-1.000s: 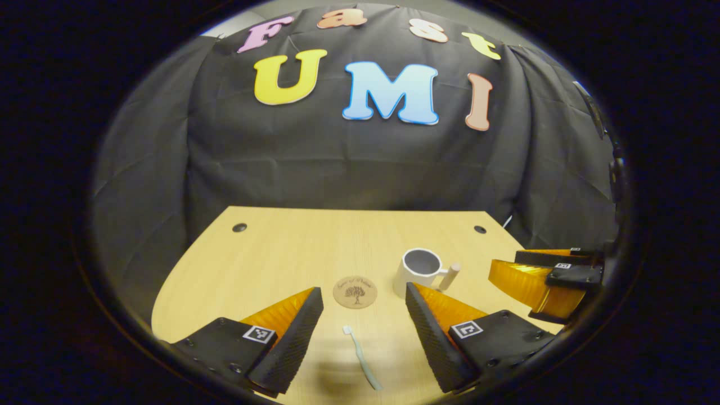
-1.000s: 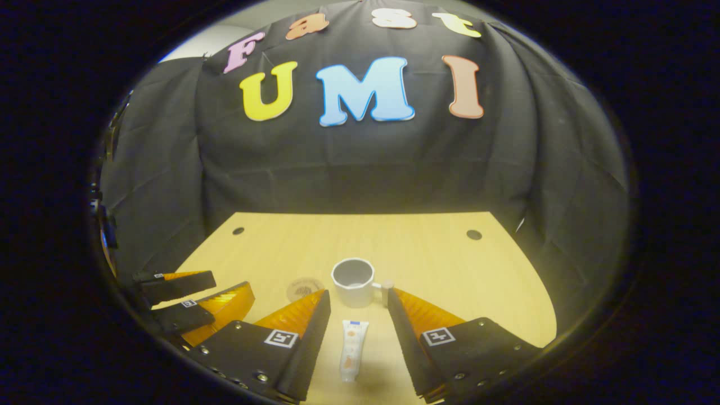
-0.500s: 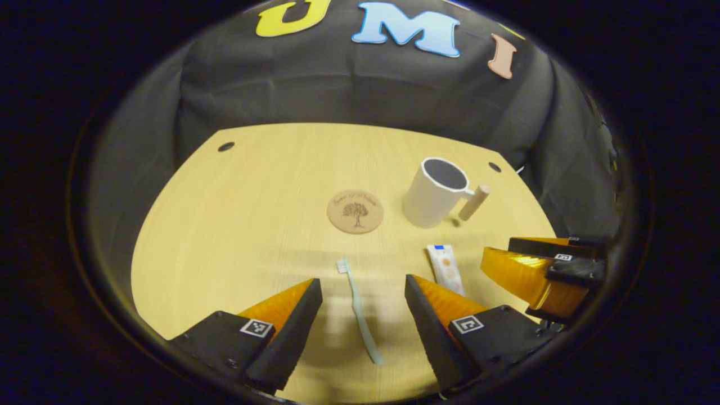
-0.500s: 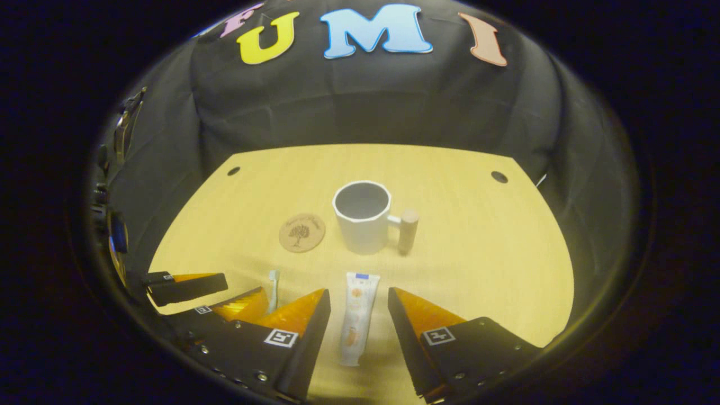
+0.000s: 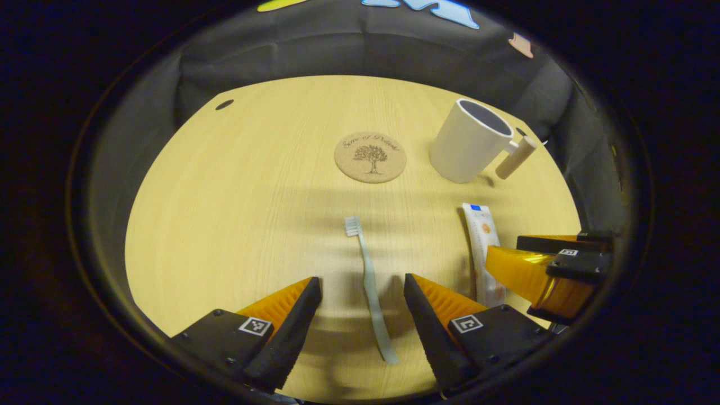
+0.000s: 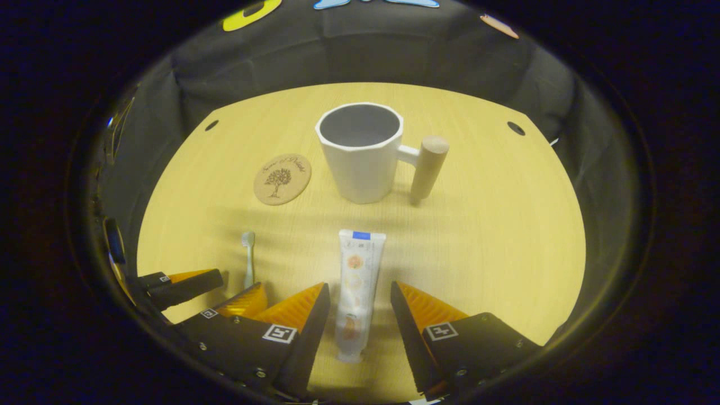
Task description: Put the toothbrush and toothpaste on the desktop into the cup, then pick up the cup and place it on the coaster on the desktop.
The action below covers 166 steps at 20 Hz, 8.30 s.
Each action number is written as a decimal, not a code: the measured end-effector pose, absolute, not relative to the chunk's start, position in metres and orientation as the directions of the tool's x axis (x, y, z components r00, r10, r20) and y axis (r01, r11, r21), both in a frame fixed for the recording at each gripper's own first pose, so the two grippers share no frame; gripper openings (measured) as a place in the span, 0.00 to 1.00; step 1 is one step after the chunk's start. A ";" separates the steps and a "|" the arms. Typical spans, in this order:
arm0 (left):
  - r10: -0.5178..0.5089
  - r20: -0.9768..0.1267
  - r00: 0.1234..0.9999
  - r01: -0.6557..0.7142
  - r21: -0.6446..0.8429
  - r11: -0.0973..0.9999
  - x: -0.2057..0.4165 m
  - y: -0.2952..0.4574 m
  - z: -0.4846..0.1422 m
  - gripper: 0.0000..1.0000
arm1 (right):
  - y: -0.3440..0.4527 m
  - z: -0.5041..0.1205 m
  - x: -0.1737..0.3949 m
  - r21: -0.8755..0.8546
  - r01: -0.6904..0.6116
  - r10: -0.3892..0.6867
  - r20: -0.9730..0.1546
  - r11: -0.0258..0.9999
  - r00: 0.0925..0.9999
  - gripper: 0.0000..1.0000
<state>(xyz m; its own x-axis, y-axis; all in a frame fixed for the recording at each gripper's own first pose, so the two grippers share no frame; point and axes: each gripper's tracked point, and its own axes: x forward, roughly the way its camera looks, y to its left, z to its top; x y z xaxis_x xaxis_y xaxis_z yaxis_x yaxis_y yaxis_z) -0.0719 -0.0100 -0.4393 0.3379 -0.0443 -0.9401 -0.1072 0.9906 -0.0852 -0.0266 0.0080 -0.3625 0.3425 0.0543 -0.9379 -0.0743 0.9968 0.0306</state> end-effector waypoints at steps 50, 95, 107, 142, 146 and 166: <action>-0.055 -0.777 0.627 0.030 -0.046 0.998 0.006 0.010 -0.342 0.08 | -0.017 -0.249 0.015 0.181 0.072 0.108 -0.815 0.981 0.570 0.09; 0.056 -0.723 0.688 -0.065 0.016 0.998 0.010 0.076 -0.256 0.08 | 0.021 -0.277 0.165 0.122 0.029 0.037 -0.506 0.992 0.862 0.16; 0.040 -0.694 0.719 -0.057 -0.002 0.998 0.036 0.066 -0.233 0.08 | 0.023 -0.288 0.133 0.090 -0.032 0.078 -0.569 0.995 0.819 0.37; -0.355 -0.304 0.884 0.315 -0.174 0.933 0.211 -0.025 -0.197 0.07 | -0.081 -0.173 0.081 0.162 0.139 -0.047 -0.470 0.977 0.881 0.59; -0.371 -0.297 0.880 0.336 -0.162 0.928 0.240 -0.051 -0.214 0.07 | -0.101 -0.189 0.064 0.164 0.189 -0.081 -0.511 0.968 0.856 0.59; -0.230 -0.330 0.915 0.234 -0.030 0.972 0.247 -0.089 -0.289 0.07 | -0.146 -0.227 0.051 0.168 0.206 -0.065 -0.603 0.964 0.795 0.59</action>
<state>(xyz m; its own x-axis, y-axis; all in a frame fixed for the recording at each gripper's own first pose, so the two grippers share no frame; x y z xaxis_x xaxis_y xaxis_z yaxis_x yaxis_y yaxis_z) 0.2469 -0.0885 -0.2892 0.9154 -0.2303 -0.3301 0.2337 0.9718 -0.0300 0.0507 -0.1458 -0.2272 0.7948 -0.0647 -0.6034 0.2059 0.9640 0.1679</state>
